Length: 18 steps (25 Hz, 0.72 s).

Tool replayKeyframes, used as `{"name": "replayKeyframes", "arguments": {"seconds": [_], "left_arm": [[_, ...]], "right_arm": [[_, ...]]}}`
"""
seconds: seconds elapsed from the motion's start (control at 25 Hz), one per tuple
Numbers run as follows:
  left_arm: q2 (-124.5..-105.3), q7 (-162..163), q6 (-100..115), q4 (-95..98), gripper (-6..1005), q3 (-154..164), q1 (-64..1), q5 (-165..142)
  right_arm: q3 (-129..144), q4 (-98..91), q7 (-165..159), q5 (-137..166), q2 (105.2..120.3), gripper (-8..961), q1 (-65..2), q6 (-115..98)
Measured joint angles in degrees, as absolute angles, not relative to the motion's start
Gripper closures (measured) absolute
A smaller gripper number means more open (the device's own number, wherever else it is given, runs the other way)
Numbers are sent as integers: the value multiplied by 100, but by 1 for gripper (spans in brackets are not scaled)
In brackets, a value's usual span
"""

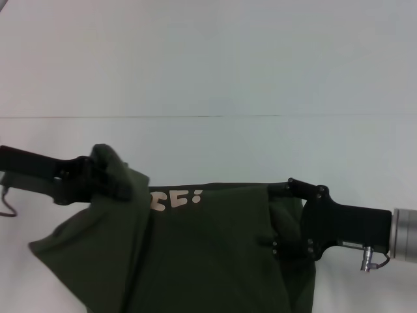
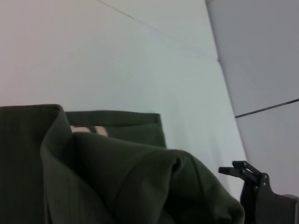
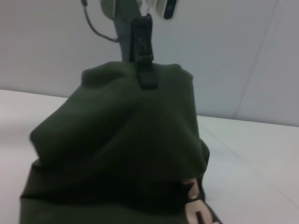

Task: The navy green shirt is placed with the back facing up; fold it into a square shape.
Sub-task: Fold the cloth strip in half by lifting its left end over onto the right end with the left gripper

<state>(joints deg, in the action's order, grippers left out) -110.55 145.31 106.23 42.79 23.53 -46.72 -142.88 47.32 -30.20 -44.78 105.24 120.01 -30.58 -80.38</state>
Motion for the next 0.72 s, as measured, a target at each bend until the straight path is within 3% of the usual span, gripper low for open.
{"name": "replayKeyframes", "arguments": {"seconds": [0.2,0.72], "left_arm": [[-11341,14512,10272,3992,935,2341,-4730,-14025],[-11862,14106,9371,3248,933,2355,-4592,-13466]], "right_arm": [[4606,-3024,-4390,10462,11997,33,-3019,-7933],[4596,-2954,-4237,10263,12008,33,-2921,-7787]]}}
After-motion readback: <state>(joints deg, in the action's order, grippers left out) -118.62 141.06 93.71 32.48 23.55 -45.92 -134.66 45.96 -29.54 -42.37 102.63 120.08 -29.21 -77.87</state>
